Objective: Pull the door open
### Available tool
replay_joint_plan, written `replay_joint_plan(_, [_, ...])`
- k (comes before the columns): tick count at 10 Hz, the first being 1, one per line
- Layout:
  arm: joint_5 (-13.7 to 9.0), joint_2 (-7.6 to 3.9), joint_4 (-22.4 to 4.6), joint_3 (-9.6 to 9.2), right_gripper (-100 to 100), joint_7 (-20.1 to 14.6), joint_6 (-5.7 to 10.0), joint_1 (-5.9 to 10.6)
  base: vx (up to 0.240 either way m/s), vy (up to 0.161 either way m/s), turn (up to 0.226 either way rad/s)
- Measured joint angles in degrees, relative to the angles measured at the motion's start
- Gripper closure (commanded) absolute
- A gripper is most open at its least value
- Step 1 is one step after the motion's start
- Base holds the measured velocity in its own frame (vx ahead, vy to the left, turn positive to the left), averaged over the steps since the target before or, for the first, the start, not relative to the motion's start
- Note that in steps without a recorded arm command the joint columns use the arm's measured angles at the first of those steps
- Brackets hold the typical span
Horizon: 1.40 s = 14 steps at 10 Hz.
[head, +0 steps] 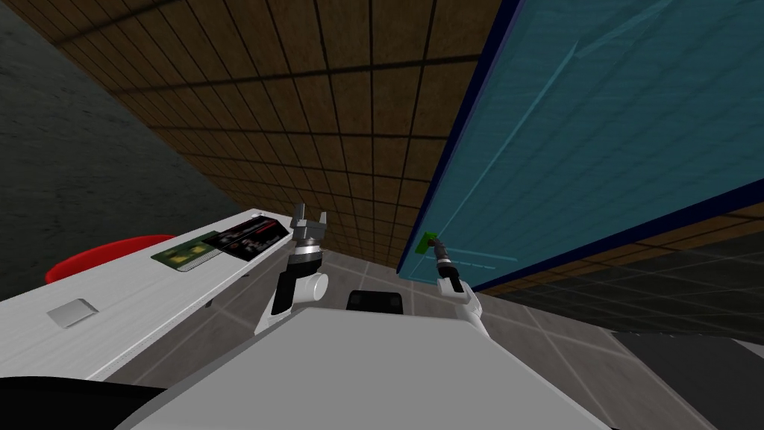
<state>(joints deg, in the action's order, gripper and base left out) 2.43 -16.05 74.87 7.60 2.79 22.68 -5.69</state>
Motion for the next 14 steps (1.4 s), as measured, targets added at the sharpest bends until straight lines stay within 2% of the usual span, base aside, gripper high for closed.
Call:
replay_joint_plan(2, [-1.8, -0.35, -0.2, -0.41, 100, -2.4, 0.45, -0.25, -0.042, -0.025, 0.068])
replay_joint_plan(3, [-3.4, -0.75, 0.6, -0.82, 100, -4.1, 0.05, -0.85, -0.044, -0.020, 0.031])
replay_joint_plan(4, [-4.2, -0.85, 0.1, -1.04, 100, -5.4, 0.26, -0.56, -0.036, -0.023, 0.056])
replay_joint_plan(9, [-9.7, -2.14, 0.4, -2.46, 100, -12.6, 0.45, -1.60, -0.040, -0.017, 0.054])
replay_joint_plan(11, [-11.6, -2.49, -0.3, -2.97, 100, -15.3, 0.77, -1.40, -0.029, -0.014, 0.042])
replay_joint_plan(13, [-13.3, -2.61, 0.5, -3.45, 100, -17.7, 0.78, -2.21, -0.028, -0.015, 0.052])
replay_joint_plan(14, [-14.6, -3.16, 0.7, -3.77, 100, -19.3, 0.76, -2.54, -0.053, -0.024, 0.086])
